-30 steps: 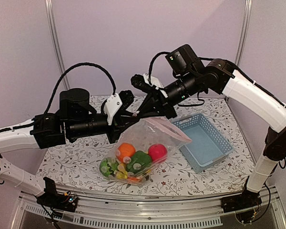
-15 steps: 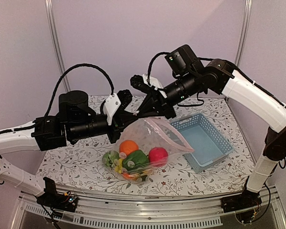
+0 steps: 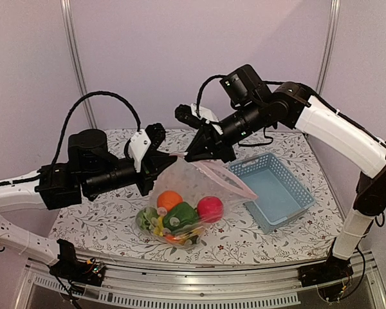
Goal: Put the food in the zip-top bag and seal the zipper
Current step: Zip the zipper on the zipper food storage bag.
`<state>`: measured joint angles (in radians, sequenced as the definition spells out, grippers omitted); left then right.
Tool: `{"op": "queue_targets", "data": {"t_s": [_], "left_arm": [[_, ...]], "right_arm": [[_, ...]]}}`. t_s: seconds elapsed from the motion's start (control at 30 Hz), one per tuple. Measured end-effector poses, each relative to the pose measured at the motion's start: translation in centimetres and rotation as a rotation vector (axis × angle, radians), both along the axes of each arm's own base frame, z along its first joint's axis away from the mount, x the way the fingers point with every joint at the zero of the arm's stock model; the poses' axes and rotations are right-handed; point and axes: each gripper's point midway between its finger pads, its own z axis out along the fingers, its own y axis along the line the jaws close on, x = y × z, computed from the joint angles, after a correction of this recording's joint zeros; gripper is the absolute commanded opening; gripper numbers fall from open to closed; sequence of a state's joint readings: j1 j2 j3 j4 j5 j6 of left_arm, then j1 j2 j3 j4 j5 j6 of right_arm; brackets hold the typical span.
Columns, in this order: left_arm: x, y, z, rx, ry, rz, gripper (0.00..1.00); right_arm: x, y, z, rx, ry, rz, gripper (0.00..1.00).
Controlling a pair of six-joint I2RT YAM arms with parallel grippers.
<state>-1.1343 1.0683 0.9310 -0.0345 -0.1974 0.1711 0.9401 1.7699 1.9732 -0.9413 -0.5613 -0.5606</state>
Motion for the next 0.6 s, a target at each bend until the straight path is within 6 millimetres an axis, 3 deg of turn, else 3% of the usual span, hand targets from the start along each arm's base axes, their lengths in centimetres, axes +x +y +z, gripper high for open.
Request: {"op": "queue_targets", "data": {"t_s": [0.4,0.6], "left_arm": [[0.4,2.4,-0.5,0.004,-0.010,0.054,0.00],[0.3,3.7,-0.7,-0.001,-0.013,0.070,0.00]], "right_arm": [[1.5,-2.2,-4.2,-0.082,0.102,-0.041,0.03],[1.3,-3.4,-5.4,-0.113,0.124,-0.053,0.02]]}}
